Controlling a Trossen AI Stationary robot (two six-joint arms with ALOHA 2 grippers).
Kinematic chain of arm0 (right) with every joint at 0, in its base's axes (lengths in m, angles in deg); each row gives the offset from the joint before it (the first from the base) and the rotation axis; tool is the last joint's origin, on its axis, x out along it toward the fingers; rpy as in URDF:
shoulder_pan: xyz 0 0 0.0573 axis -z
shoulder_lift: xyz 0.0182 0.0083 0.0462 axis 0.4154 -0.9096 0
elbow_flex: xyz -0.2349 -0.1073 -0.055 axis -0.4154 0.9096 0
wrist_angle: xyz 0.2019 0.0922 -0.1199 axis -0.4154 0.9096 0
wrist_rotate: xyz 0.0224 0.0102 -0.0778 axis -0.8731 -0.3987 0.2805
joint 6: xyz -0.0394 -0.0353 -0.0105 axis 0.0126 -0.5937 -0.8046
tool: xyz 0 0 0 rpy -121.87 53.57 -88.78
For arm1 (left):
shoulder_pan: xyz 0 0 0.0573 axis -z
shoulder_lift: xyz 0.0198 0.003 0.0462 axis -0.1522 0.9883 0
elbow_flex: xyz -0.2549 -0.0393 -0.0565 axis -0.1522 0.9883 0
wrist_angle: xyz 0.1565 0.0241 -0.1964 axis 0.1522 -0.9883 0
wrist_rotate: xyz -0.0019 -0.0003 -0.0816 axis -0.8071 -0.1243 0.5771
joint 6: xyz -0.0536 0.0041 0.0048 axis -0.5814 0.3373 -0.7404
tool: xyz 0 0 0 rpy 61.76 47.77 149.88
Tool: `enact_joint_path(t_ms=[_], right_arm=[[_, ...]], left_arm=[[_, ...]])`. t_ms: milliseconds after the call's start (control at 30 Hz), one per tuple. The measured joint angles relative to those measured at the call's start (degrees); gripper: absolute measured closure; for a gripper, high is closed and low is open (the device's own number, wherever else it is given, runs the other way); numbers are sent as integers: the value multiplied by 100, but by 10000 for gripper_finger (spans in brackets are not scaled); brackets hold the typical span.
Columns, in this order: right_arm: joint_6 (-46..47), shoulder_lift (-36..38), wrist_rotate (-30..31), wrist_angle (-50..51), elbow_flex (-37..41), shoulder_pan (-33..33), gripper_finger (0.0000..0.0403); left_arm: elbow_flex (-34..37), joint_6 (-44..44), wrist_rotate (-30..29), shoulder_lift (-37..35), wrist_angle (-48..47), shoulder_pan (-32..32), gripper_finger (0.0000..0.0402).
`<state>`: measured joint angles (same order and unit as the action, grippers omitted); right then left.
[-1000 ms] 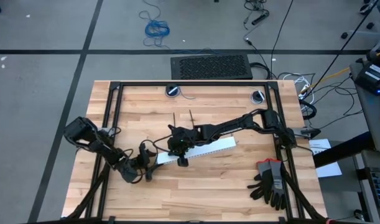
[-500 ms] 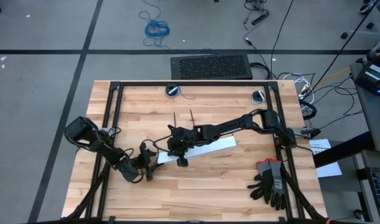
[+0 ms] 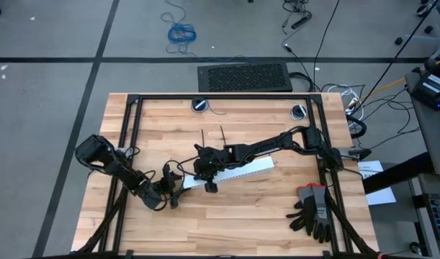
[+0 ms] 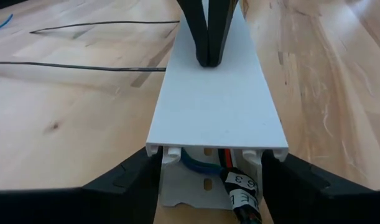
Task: Ziptie cables
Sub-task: Close the white cable duct, then return to Home Position
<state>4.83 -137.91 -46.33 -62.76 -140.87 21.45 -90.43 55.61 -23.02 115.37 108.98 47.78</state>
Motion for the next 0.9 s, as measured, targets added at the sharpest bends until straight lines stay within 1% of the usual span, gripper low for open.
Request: enact_joint_path(t_ms=[267, 333, 433, 500, 600, 700, 800, 900], right_arm=[[-26, 3, 14, -2, 0, -2, 403], [-35, 80, 26, 35, 8, -11, 401], [-211, 264, 20, 109, 34, -73, 387], [-317, 497, 71, 83, 32, -117, 370], [-401, 920, 493, 155, 11, -213, 341], [-525, 1384, 972, 523, 13, -316, 313], [-462, 1937, 1560, 894, 8, -470, 297], [-388, 2416, 2198, 1590, 0, -710, 295]], left_arm=[[1, 89, -3, -1, 57, 11, 171], [2, 240, -25, 0, 167, 57, 171], [10, 621, 153, 1, 380, 63, 166], [33, 689, 247, -89, 382, 65, 153], [131, 736, 386, -428, 15, 74, 124], [165, 973, 384, -1024, -386, 70, 98], [174, 1012, 334, -1676, -881, 59, 88], [167, 1013, 299, -2462, -1309, 66, 86]])
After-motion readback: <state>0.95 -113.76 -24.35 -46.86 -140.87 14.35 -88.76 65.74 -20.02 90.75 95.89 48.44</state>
